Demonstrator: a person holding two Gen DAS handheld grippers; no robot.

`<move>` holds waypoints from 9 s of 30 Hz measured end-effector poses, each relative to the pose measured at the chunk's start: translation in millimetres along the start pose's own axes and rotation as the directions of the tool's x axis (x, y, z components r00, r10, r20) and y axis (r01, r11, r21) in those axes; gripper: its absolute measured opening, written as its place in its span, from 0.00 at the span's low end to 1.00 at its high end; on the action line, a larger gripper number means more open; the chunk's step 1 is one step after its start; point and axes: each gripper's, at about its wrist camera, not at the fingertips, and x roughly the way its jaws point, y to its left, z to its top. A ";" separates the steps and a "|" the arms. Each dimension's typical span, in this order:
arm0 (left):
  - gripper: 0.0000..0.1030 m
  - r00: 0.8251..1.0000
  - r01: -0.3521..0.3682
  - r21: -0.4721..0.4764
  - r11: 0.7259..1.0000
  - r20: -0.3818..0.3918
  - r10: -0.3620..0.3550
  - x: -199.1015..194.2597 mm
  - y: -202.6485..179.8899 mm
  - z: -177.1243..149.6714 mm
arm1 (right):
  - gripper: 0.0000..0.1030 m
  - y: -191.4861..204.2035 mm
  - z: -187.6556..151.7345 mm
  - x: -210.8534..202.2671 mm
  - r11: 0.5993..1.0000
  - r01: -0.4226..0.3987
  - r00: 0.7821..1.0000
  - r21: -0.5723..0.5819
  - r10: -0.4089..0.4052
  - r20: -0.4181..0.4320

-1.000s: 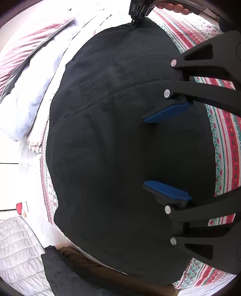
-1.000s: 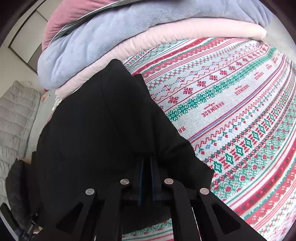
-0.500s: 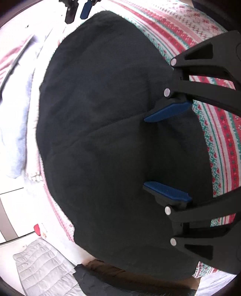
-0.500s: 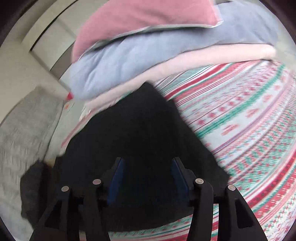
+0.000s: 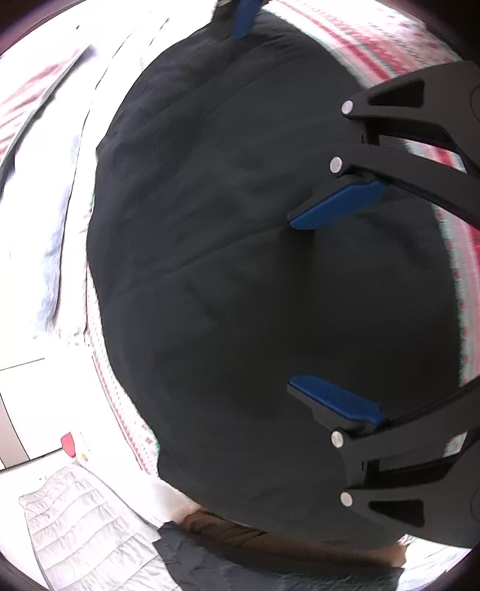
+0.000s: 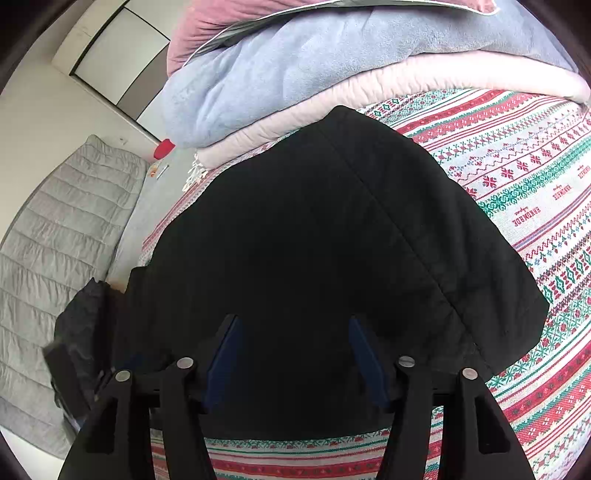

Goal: Fold large clothes

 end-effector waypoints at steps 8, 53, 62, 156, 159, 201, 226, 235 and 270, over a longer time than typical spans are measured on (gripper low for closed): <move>0.81 0.988 0.010 -0.059 0.998 -0.156 -0.020 49.2 14.7 42.4 | 0.65 -17.2 3.8 15.3 0.996 0.023 0.998 0.083 -0.018 -0.068; 0.83 0.998 -0.006 -0.562 0.827 -0.054 -0.030 -6.3 244.9 -75.7 | 0.59 -131.1 -22.5 12.9 0.799 -0.210 0.976 0.563 0.141 0.164; 0.83 0.994 -0.036 -0.545 0.838 -0.103 -0.024 7.4 237.2 -83.4 | 0.41 -107.2 -24.4 7.2 0.818 -0.276 0.951 0.504 0.156 0.267; 0.49 0.985 0.078 -0.372 0.925 0.171 -0.014 -80.9 243.3 -80.2 | 0.22 264.3 -124.7 149.1 0.671 -0.144 0.981 -0.728 -0.001 -0.194; 0.49 0.978 0.131 -0.391 0.911 0.200 -0.055 -79.2 245.6 -75.6 | 0.22 267.2 -124.1 151.1 0.675 -0.126 0.983 -0.727 -0.015 -0.184; 0.52 0.999 0.033 -0.363 0.931 -0.022 -0.043 -10.8 242.4 -69.1 | 0.31 399.5 93.2 238.6 0.752 -0.059 0.984 -0.656 -0.069 -0.167; 0.53 1.000 0.018 -0.354 0.935 -0.008 -0.022 -14.9 239.8 -72.3 | 0.53 338.7 -15.3 176.7 0.718 -0.094 0.977 -0.690 -0.068 -0.204; 0.53 1.000 0.008 -0.344 0.939 -0.006 -0.010 -11.7 238.6 -74.3 | 0.54 330.2 -35.7 202.4 0.662 -0.007 0.975 -0.750 -0.161 -0.152; 0.71 0.988 0.152 -0.513 0.845 0.069 -0.136 -64.7 270.1 -115.1 | 0.60 222.1 -23.8 104.9 0.895 -0.126 0.982 -0.428 0.051 -0.182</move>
